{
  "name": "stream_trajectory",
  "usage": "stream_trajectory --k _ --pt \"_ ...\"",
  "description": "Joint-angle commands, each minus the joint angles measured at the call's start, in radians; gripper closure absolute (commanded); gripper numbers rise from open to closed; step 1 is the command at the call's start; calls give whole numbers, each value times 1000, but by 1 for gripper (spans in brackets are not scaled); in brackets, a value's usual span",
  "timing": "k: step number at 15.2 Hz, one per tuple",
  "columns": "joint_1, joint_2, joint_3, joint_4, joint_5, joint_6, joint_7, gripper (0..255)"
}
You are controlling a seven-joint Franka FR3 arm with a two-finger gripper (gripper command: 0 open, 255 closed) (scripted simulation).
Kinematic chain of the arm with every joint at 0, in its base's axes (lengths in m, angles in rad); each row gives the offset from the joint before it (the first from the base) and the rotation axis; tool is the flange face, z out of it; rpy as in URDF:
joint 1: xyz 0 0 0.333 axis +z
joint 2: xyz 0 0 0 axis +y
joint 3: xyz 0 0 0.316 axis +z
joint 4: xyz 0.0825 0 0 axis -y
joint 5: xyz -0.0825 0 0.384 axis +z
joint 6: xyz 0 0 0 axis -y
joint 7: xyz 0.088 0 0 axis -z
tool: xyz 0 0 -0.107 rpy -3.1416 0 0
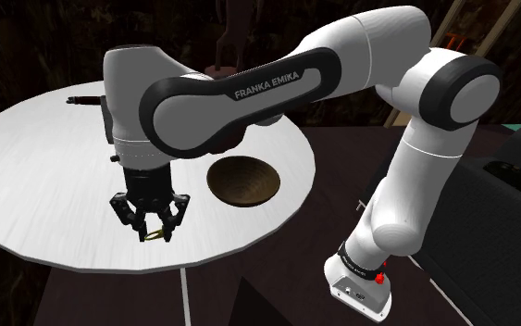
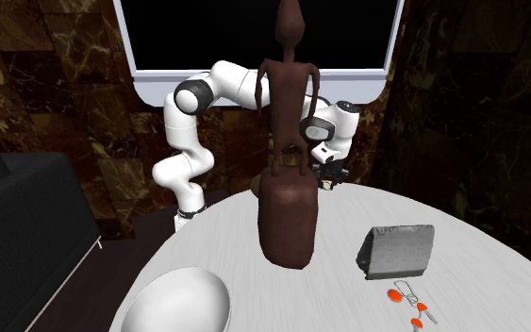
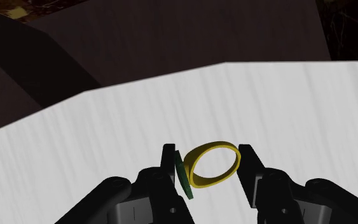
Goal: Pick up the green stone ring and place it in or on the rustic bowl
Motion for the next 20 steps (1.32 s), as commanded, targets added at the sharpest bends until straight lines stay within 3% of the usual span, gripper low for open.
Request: stream_trajectory --k 1,6,20 --pt "0 0 0 -1 0 -1 0 255" --pt "0 1 0 0 -1 -1 0 255" --pt "-7 -38 1 146 14 -179 20 255"
